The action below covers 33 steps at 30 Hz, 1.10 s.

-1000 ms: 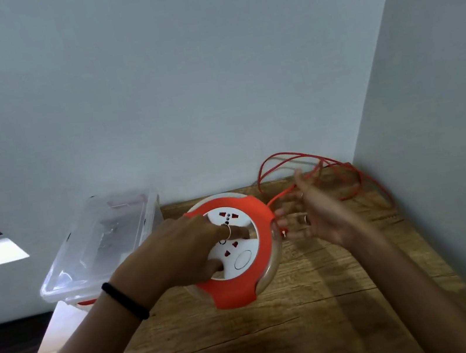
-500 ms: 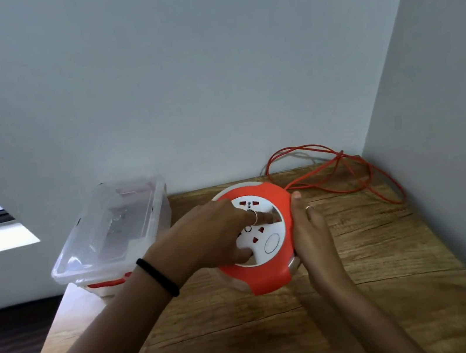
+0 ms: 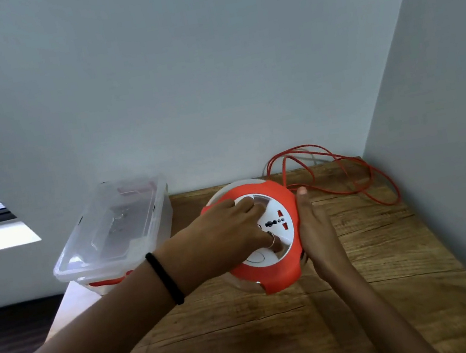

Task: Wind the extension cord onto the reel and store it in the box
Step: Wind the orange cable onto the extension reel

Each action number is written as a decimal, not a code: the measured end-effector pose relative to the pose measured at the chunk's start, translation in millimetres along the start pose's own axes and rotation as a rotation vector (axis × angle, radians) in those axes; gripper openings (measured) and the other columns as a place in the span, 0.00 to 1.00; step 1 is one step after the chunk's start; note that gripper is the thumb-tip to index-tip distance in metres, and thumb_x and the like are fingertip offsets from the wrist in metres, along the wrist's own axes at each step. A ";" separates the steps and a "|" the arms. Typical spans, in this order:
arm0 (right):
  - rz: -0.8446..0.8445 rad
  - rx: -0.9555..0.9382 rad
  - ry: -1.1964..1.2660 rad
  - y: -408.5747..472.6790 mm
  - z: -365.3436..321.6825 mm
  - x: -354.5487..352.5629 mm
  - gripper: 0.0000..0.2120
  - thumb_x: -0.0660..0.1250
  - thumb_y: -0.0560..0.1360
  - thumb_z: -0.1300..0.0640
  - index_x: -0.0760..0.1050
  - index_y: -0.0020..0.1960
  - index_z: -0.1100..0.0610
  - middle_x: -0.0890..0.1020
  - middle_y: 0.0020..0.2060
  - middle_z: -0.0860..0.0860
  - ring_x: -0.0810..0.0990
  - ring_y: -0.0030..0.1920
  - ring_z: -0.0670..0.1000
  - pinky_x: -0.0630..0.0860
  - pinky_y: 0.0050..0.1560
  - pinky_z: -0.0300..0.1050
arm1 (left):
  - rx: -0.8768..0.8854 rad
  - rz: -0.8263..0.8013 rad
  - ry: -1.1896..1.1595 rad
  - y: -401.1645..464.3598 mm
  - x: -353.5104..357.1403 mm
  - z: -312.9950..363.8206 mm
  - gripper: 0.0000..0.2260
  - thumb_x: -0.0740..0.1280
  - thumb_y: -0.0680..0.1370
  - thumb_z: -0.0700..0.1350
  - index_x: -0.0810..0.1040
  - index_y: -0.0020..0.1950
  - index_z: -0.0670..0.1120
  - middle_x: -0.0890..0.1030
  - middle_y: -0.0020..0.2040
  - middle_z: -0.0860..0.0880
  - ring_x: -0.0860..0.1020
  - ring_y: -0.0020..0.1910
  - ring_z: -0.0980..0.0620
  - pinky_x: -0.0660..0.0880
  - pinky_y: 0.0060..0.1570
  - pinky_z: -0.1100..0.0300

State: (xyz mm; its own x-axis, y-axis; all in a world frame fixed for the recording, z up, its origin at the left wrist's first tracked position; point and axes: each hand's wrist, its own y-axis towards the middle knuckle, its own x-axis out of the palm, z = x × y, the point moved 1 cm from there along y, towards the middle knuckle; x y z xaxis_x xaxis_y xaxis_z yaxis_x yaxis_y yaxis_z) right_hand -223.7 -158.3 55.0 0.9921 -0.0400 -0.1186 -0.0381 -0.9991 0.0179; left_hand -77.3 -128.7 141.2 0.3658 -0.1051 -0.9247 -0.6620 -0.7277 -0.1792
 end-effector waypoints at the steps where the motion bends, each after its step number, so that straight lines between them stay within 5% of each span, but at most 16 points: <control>1: -0.034 0.016 0.020 0.0 0.7 0.2 0.36 0.50 0.71 0.28 0.69 0.35 0.63 0.72 0.27 0.56 0.72 0.29 0.52 0.69 0.34 0.44 | 0.017 0.018 0.007 -2.4 0.9 -1.5 0.24 0.64 0.79 0.45 0.63 0.73 0.62 0.58 0.76 0.41 0.61 0.72 0.42 0.63 0.67 0.47; 4: -0.050 0.041 0.075 1.1 -1.2 -2.7 0.36 0.56 0.69 0.28 0.72 0.37 0.64 0.74 0.28 0.56 0.74 0.30 0.53 0.69 0.32 0.43 | 0.014 0.125 -0.001 -5.9 2.9 -3.4 0.27 0.73 0.72 0.47 0.70 0.68 0.63 0.66 0.73 0.41 0.68 0.69 0.42 0.71 0.62 0.48; 8: 0.048 0.013 0.103 4.4 -4.2 -7.8 0.28 0.59 0.74 0.37 0.73 0.36 0.63 0.75 0.27 0.54 0.74 0.29 0.52 0.70 0.30 0.42 | -0.119 0.129 -0.243 -11.3 0.1 -6.4 0.26 0.66 0.78 0.43 0.65 0.72 0.64 0.57 0.78 0.50 0.62 0.74 0.47 0.70 0.66 0.46; 11: 0.122 0.013 0.128 5.2 -5.4 -7.7 0.31 0.59 0.76 0.38 0.73 0.40 0.69 0.78 0.31 0.58 0.76 0.31 0.54 0.72 0.35 0.46 | -0.310 0.380 -0.346 -13.4 -1.6 -3.8 0.24 0.68 0.76 0.41 0.71 0.71 0.56 0.75 0.66 0.49 0.76 0.61 0.46 0.77 0.55 0.47; 14: 0.187 0.001 0.133 3.9 -7.6 -6.4 0.29 0.59 0.76 0.38 0.73 0.39 0.66 0.77 0.28 0.55 0.77 0.28 0.49 0.72 0.31 0.43 | -0.591 0.465 -0.455 -8.9 -4.3 14.5 0.21 0.62 0.79 0.51 0.66 0.73 0.55 0.78 0.62 0.51 0.76 0.60 0.49 0.74 0.57 0.52; 20: 0.267 -0.011 0.178 -4.4 -11.2 -6.3 0.24 0.58 0.78 0.42 0.77 0.45 0.64 0.80 0.31 0.54 0.78 0.24 0.44 0.70 0.20 0.34 | -0.832 0.313 -0.562 5.7 -3.7 34.5 0.31 0.60 0.76 0.63 0.58 0.76 0.54 0.70 0.71 0.50 0.70 0.66 0.48 0.70 0.63 0.51; 27: 0.299 0.019 0.230 -11.6 -2.1 -7.0 0.20 0.58 0.77 0.41 0.79 0.47 0.56 0.84 0.33 0.49 0.83 0.31 0.47 0.75 0.26 0.36 | -0.835 0.248 -0.694 16.2 -10.3 48.7 0.28 0.60 0.79 0.59 0.54 0.76 0.61 0.67 0.72 0.48 0.72 0.66 0.45 0.72 0.59 0.52; 33: 0.317 0.007 0.202 -16.6 2.3 -10.2 0.25 0.58 0.77 0.40 0.76 0.41 0.62 0.81 0.31 0.55 0.80 0.29 0.51 0.74 0.26 0.41 | -0.720 0.074 -0.759 20.2 -2.9 47.0 0.30 0.61 0.79 0.54 0.49 0.77 0.62 0.66 0.74 0.46 0.67 0.72 0.44 0.60 0.71 0.40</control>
State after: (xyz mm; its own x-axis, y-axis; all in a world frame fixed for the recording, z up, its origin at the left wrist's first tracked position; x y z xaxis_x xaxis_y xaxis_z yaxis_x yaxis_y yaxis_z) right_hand -233.5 -141.3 53.7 0.9345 -0.3443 0.0904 -0.3470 -0.9378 0.0152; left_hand -122.4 -111.3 124.5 -0.3306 0.1057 -0.9378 -0.0291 -0.9944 -0.1019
